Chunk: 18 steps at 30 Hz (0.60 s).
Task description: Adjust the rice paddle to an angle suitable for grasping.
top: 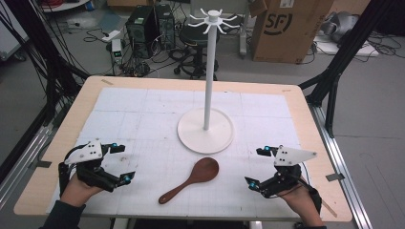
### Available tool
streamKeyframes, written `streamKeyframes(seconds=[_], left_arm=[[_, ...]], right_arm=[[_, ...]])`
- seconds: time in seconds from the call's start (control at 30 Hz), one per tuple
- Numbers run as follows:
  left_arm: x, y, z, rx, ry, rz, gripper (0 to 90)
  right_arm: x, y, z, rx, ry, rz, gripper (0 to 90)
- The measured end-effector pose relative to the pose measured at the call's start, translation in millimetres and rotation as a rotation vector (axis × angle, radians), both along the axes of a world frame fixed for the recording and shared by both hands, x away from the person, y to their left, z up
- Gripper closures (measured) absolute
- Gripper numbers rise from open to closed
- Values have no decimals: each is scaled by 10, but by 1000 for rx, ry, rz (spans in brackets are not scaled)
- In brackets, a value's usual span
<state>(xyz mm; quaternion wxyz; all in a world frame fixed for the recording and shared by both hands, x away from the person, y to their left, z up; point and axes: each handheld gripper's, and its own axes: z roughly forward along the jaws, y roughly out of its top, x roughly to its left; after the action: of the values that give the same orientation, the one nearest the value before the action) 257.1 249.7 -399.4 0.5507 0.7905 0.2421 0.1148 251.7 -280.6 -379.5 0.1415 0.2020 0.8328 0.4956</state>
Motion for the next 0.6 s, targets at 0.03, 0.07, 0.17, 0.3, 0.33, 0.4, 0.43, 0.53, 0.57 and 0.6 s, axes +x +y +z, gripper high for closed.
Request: streamKeyframes(seconds=[0.03, 0.07, 0.17, 0.3, 0.33, 0.4, 0.43, 0.53, 0.57, 0.6], left_arm=[[1, 0, 0, 0, 0, 1, 16], [2, 1, -1, 0, 0, 1, 16], [8, 0, -2, 1, -1, -1, 16], [12, 7, -1, 0, 0, 1, 17], [13, 8, 0, -2, -1, 1, 17], [12, 8, -1, -3, 0, -1, 17], [10, 7, 0, -2, 0, -1, 17], [7, 5, 1, -1, 1, -3, 17], [5, 4, 1, -2, 1, -2, 17], [3, 3, 0, -1, 1, -2, 17]], right_arm=[[4, 10, -2, -2, 3, 4, 2], [10, 18, -4, -4, 4, 5, 2], [53, 66, -7, -17, 10, 15, 2], [89, 122, 4, -34, 11, 31, 2], [112, 159, 16, -42, 16, 42, 2], [135, 192, 29, -53, 21, 61, 2], [144, 209, 39, -58, 21, 64, 2], [171, 262, 64, -80, 26, 85, 2], [180, 282, 71, -84, 25, 86, 2], [190, 298, 78, -94, 23, 91, 2]])
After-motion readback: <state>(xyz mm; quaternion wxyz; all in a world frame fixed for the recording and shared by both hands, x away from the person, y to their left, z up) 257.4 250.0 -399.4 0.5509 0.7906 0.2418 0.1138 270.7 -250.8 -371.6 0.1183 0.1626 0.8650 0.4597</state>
